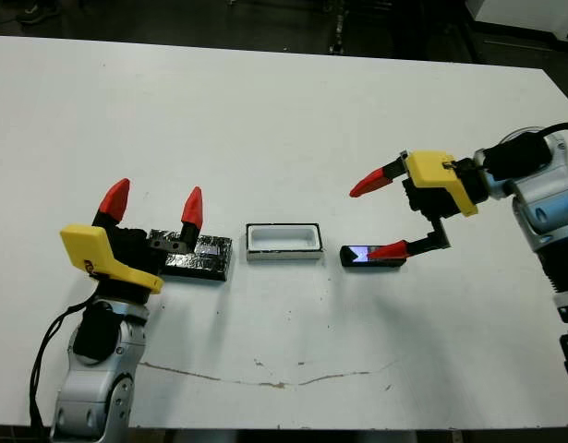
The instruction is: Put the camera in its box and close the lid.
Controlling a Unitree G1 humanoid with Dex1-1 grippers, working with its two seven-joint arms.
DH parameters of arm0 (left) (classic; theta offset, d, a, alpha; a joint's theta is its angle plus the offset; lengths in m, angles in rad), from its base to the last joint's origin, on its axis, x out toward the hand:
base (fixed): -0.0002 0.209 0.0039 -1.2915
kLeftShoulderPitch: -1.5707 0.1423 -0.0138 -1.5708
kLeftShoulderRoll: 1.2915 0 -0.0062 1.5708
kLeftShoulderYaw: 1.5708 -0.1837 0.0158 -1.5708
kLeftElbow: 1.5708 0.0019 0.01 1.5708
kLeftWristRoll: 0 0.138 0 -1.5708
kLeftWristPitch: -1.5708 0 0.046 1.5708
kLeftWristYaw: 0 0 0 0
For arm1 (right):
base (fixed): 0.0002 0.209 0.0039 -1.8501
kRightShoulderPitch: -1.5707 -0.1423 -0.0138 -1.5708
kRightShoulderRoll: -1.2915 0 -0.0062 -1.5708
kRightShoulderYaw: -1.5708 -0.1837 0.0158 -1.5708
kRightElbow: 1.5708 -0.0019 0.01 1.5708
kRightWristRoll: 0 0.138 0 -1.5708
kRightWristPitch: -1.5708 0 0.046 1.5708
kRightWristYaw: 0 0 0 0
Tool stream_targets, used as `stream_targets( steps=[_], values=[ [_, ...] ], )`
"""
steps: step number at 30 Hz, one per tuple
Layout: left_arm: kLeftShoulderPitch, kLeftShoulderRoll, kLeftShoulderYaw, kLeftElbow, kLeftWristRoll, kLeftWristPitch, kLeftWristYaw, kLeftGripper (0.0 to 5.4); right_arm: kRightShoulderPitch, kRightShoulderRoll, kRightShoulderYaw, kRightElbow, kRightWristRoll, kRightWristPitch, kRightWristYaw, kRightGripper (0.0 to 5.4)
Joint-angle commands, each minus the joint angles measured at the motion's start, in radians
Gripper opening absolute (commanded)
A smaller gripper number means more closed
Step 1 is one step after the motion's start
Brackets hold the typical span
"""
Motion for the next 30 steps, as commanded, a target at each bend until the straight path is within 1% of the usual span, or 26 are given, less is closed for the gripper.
stream_targets(
  steps=[1,5,8,10,13,15,19,21,27,30],
  values=[
    [0.007,0.002,0.003,-0.003,-0.005,0.014,-0.001,5.38,0.011,0.019,-0.005,0.037,0.016,0.016,0.016,5.40],
    [0.008,0.006,0.002,-0.006,0.002,0.013,0.001,5.38,0.019,0.026,-0.002,0.046,0.012,0.023,0.014,5.40],
    [0.009,0.009,0.001,-0.008,0.012,0.015,0.004,5.38,0.021,0.025,0.011,0.047,-0.008,0.002,0.012,5.40],
    [0.011,0.005,0.002,-0.010,0.005,0.018,0.003,5.38,0.029,0.030,0.011,0.053,-0.007,-0.006,0.012,5.40],
    [0.011,0.002,0.003,-0.003,0.001,0.010,-0.003,5.38,0.040,0.032,0.021,0.045,-0.026,-0.019,-0.002,5.40],
    [0.013,0.003,0.002,-0.003,0.009,0.008,0.000,5.38,0.039,0.038,0.030,0.055,-0.031,-0.011,0.005,5.40],
    [0.013,0.000,0.005,0.000,-0.011,0.010,-0.008,5.38,0.037,0.048,0.044,0.082,-0.040,0.021,0.015,5.40],
    [0.014,0.002,0.004,0.001,-0.009,0.007,-0.007,5.38,0.038,0.050,0.051,0.087,-0.049,0.028,0.016,5.40],
    [0.018,0.002,0.003,-0.002,-0.008,0.009,-0.002,5.38,0.050,0.048,0.054,0.082,-0.063,0.041,0.003,5.40],
    [0.019,0.003,0.002,-0.003,-0.003,0.010,-0.001,5.38,0.053,0.052,0.056,0.093,-0.071,0.028,0.001,5.40]
  ],
)
